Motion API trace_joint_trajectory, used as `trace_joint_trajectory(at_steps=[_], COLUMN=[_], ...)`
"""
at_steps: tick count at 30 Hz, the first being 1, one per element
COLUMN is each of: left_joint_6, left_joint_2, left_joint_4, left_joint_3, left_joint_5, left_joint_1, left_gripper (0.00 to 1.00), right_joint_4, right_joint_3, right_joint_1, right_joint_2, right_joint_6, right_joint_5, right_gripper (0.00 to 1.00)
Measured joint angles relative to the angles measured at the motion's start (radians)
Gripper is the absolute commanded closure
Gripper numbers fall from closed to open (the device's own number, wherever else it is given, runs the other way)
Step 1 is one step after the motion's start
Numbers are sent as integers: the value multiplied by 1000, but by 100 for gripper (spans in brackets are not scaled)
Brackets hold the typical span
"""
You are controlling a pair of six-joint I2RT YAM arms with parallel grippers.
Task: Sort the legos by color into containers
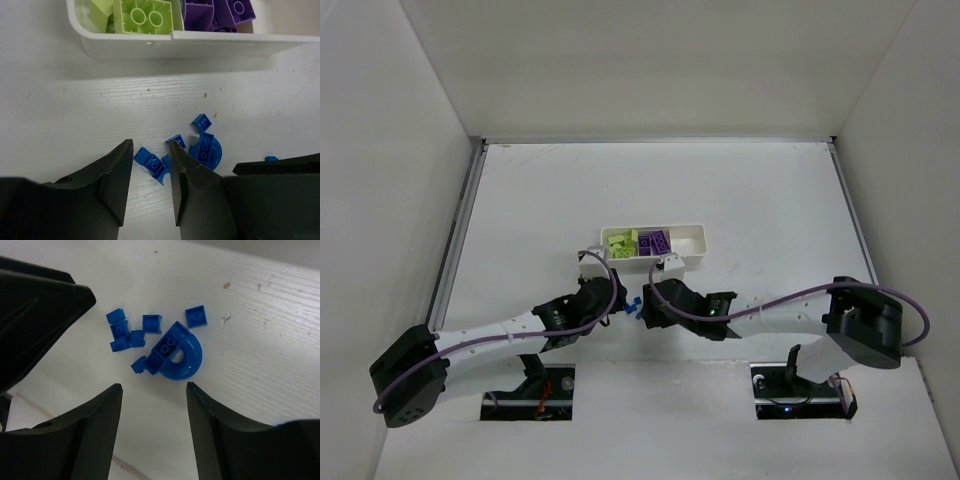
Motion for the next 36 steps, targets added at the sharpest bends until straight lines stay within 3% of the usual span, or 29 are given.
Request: trace_joint_trajectory(at_steps=[4,12,22,31,36], left_joint_6=[-14,-30,-43,-43,-43], left_joint_2=[11,11,-16,-23,-23], left_joint_4=[-3,-3,-9,-14,-32], left_joint_3=[0,-14,-48,-48,-48], left_joint_5=[-2,-15,-20,-9,-5], left_joint_1=[-20,-13,28,22,8], left_gripper=[68,68,68,67,67], right_joint_4=[-12,-51,-80,-123,-130], right_joint_3=[28,85,139,185,185], right_joint_1=[0,-10,-28,-34,-34], right_joint_2=[48,107,179,215,212], right_joint_6=[10,18,17,-6,-9], right_joint_5=[14,64,105,148,151], right_gripper=[55,47,50,73,77])
